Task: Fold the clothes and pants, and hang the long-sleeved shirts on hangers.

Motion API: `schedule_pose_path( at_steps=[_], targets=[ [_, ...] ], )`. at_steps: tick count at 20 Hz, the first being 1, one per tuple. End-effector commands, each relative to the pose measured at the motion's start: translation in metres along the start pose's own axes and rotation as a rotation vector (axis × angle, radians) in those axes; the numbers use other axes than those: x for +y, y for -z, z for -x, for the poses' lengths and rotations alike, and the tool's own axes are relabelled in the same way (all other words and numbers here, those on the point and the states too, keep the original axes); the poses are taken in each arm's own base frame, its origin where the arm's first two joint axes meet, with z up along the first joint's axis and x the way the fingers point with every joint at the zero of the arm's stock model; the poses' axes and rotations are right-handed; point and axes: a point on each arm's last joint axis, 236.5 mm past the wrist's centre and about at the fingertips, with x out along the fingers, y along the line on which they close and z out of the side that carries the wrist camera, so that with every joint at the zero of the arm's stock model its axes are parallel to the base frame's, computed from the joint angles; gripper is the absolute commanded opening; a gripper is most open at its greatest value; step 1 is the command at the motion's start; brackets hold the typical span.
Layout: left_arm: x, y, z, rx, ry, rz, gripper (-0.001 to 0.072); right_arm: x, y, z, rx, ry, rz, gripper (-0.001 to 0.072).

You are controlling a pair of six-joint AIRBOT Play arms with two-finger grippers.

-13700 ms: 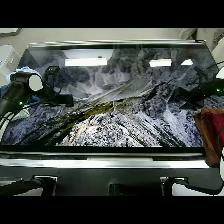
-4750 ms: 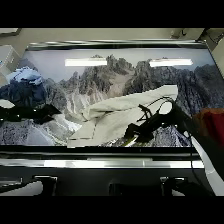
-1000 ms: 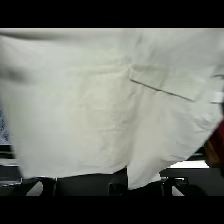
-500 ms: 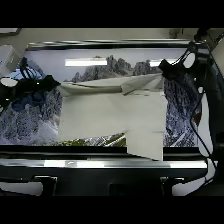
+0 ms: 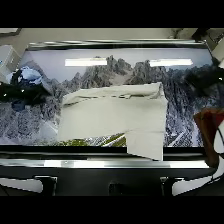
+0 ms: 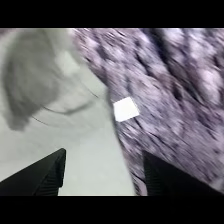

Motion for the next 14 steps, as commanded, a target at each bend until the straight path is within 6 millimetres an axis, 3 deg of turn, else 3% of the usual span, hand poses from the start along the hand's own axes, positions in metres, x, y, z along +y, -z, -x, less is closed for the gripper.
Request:
schedule_pose_path(
  at_steps=[1,4,6,7,9,14],
  targets=[
    [0.071,0.101,0.020,0.290,-0.132,0.211,0.0578,-0.080,0.078,0.020,0.313,0.065,-0.009,0.0574],
    [0.080,0.163,-0.023,0.319,-0.064,0.224,0.0571,-0.083,0.111,-0.001,0.321,0.024,0.002,0.0574],
    [0.068,0.187,-0.047,0.333,0.044,0.226,0.0571,-0.079,0.131,-0.013,0.354,-0.017,0.005,0.0574],
    [0.063,0.193,-0.056,0.328,0.081,0.234,0.0569,-0.079,0.140,-0.017,0.384,-0.023,0.001,0.0573],
    [0.061,0.198,-0.066,0.319,0.088,0.239,0.0455,-0.077,0.149,-0.020,0.416,-0.042,0.002,0.0572],
    [0.058,0.197,-0.077,0.313,0.064,0.208,0.0455,-0.059,0.148,-0.019,0.411,-0.119,0.000,0.0566]
  ],
)
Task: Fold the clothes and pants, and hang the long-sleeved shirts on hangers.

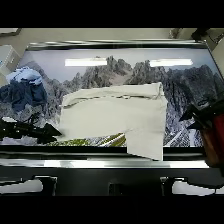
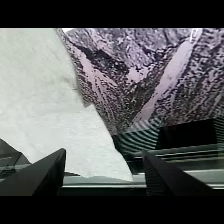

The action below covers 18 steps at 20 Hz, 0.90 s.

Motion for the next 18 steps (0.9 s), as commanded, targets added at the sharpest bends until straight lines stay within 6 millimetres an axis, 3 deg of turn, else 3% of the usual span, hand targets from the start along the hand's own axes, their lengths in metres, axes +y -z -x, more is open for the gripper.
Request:
schedule_pose_path(
  at_steps=[1,2,3,4,6,7,10,13,18],
  targets=[
    [0.002,0.000,-0.012,-0.006,-0.023,-0.025,0.0455,0.011,0.004,-0.002,0.011,-0.055,0.016,0.0566],
    [0.000,0.002,-0.015,0.005,-0.026,-0.032,0.0443,0.011,0.004,-0.002,0.011,-0.055,0.016,0.0565],
    [-0.002,0.004,-0.017,0.017,-0.028,-0.041,0.0375,0.011,0.004,-0.002,0.012,-0.055,0.016,0.0565],
    [-0.004,0.007,-0.019,0.030,-0.030,-0.051,0.0242,0.011,0.004,-0.002,0.012,-0.054,0.016,0.0563],
    [-0.010,0.016,-0.022,0.074,-0.019,-0.104,0.0075,0.008,0.002,-0.003,0.002,-0.039,0.014,0.0562],
    [-0.011,0.020,-0.021,0.091,-0.011,-0.130,0.0026,0.005,-0.001,-0.004,-0.010,-0.029,0.012,0.0560],
    [-0.011,0.019,-0.019,0.082,-0.011,-0.133,0.0025,0.000,-0.011,-0.020,-0.041,-0.031,-0.009,0.0556],
    [-0.012,0.020,-0.019,0.081,-0.012,-0.127,0.0025,-0.001,-0.009,-0.058,0.015,-0.044,-0.004,0.0557],
    [-0.016,0.019,-0.014,0.062,-0.016,-0.143,0.0025,0.025,-0.018,-0.108,0.061,-0.091,0.057,0.0534]
  ],
)
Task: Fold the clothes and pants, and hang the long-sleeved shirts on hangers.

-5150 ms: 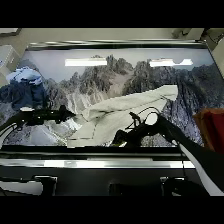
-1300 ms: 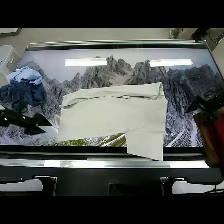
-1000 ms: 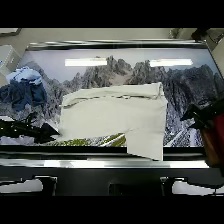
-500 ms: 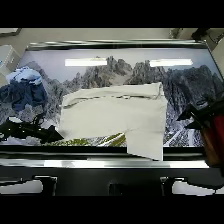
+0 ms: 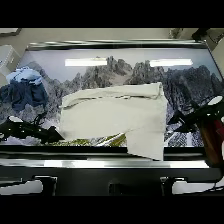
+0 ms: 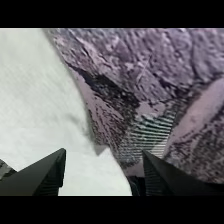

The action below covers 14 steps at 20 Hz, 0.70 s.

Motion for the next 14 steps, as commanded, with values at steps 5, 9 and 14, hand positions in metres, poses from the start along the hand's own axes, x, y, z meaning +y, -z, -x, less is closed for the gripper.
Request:
schedule_pose_path(
  at_steps=[5,9,14],
  targets=[
    [-0.004,-0.001,0.004,-0.017,-0.005,-0.018,0.0025,0.036,-0.008,-0.041,0.014,-0.055,0.065,0.0327],
    [-0.015,-0.013,0.021,-0.054,-0.013,-0.058,0.0024,0.059,0.017,-0.029,0.090,-0.136,0.098,0.0047],
    [-0.121,-0.094,0.180,-0.536,-0.141,-0.343,0.0024,0.153,-0.010,0.151,-0.448,-0.140,0.495,0.0046]
  ],
)
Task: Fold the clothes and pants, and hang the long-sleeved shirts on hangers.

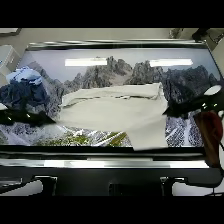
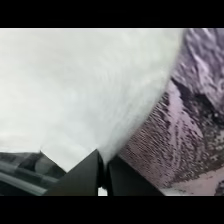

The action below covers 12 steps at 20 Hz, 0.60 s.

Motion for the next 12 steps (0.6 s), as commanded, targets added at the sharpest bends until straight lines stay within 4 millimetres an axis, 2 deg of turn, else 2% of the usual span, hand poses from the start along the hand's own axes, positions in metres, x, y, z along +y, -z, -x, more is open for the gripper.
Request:
schedule_pose_path(
  at_steps=[1,2,3,4,5,6,7,8,10,12],
  targets=[
    [-0.085,-0.093,0.133,-0.420,-0.100,-0.252,0.0024,0.099,-0.046,0.146,-0.440,0.027,0.364,0.0047],
    [-0.132,-0.111,0.195,-0.600,-0.137,-0.378,0.0024,0.142,-0.053,0.219,-0.673,0.056,0.473,0.0047],
    [-0.184,-0.116,0.262,-0.794,-0.175,-0.503,0.0025,0.182,-0.045,0.292,-0.902,0.082,0.565,0.0047],
    [-0.232,-0.108,0.321,-0.973,-0.208,-0.609,0.0025,0.221,-0.019,0.366,-1.140,0.112,0.650,0.0047],
    [-0.276,-0.087,0.377,-1.147,-0.253,-0.708,0.0025,0.249,0.016,0.422,-1.324,0.137,0.711,0.0047],
    [-0.310,-0.059,0.415,-1.270,-0.283,-0.781,0.0025,0.268,0.059,0.465,-1.475,0.158,0.755,0.0047],
    [-0.336,-0.028,0.441,-1.365,-0.291,-0.821,0.0025,0.276,0.099,0.488,-1.563,0.183,0.775,0.0047],
    [-0.353,0.002,0.454,-1.427,-0.286,-0.837,0.0025,0.276,0.129,0.498,-1.603,0.209,0.768,0.0047],
    [-0.371,0.050,0.461,-1.493,-0.287,-0.872,0.0024,0.269,0.175,0.511,-1.654,0.255,0.735,0.0047],
    [-0.385,0.085,0.474,-1.580,-0.290,-0.898,0.0024,0.266,0.212,0.528,-1.740,0.304,0.726,0.0047]
  ],
)
